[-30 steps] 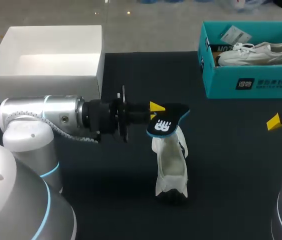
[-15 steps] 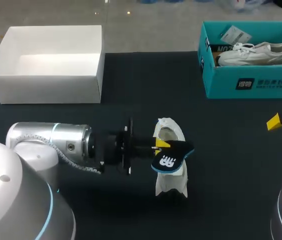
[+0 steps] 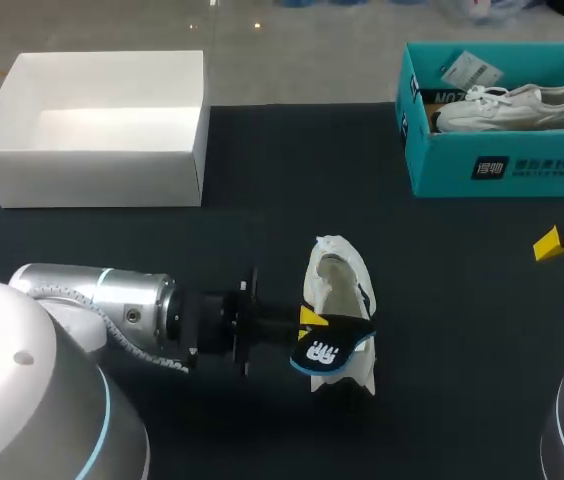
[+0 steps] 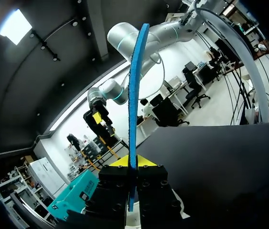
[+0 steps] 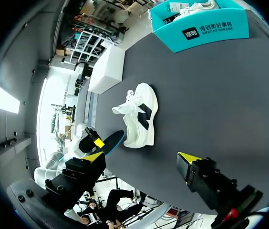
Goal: Take the shoe out of the shoebox, open the shoe tongue, remove and reinsert the insole, then place the shoe into the shoebox
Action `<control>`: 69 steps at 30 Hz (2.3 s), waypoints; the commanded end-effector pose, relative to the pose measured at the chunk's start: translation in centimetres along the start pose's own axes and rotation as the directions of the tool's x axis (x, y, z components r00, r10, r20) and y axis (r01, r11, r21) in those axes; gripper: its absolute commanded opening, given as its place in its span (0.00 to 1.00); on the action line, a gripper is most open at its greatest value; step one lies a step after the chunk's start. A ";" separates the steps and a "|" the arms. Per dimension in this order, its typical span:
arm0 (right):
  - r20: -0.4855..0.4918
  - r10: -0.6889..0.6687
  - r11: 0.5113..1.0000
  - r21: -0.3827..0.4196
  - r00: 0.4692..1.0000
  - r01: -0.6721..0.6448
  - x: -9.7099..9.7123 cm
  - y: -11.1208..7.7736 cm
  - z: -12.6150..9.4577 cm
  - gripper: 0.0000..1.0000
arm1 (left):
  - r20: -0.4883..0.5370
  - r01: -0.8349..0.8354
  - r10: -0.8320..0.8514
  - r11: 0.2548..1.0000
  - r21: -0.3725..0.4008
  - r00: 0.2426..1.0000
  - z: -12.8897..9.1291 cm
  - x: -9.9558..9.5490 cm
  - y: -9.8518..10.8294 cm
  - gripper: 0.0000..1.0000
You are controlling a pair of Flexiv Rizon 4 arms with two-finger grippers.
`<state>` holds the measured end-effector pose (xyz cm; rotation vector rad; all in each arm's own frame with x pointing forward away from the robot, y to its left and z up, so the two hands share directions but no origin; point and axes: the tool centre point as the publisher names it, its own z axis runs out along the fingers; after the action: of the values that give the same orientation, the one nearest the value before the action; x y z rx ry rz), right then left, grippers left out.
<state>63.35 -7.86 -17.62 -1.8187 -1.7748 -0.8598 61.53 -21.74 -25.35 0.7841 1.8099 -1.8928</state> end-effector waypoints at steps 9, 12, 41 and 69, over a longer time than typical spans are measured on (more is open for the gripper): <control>0.003 0.001 0.998 -0.056 1.000 -0.001 0.1 -1.0 -0.2 1.00 | -0.005 0.004 -0.004 1.000 0.013 1.000 4.3 -1.7 3.7 0.00; 0.003 0.001 0.998 -0.056 1.000 -0.001 0.1 -1.0 -0.2 1.00 | -0.009 -0.006 0.005 1.000 -0.021 1.000 4.6 -1.7 4.3 0.00; 0.003 0.001 0.998 -0.056 1.000 -0.001 0.1 -1.0 -0.2 1.00 | -0.030 0.028 -0.031 0.995 -0.094 0.999 5.2 -1.4 4.7 0.00; 0.003 0.001 0.998 -0.056 1.000 -0.001 0.1 -1.0 -0.2 1.00 | 0.080 0.020 -0.004 0.978 -0.206 0.997 -3.0 0.1 1.2 0.00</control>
<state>63.33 -7.90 -17.58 -1.8109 -1.7758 -0.8488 63.75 -21.71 -26.49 0.6192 1.9204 -1.6963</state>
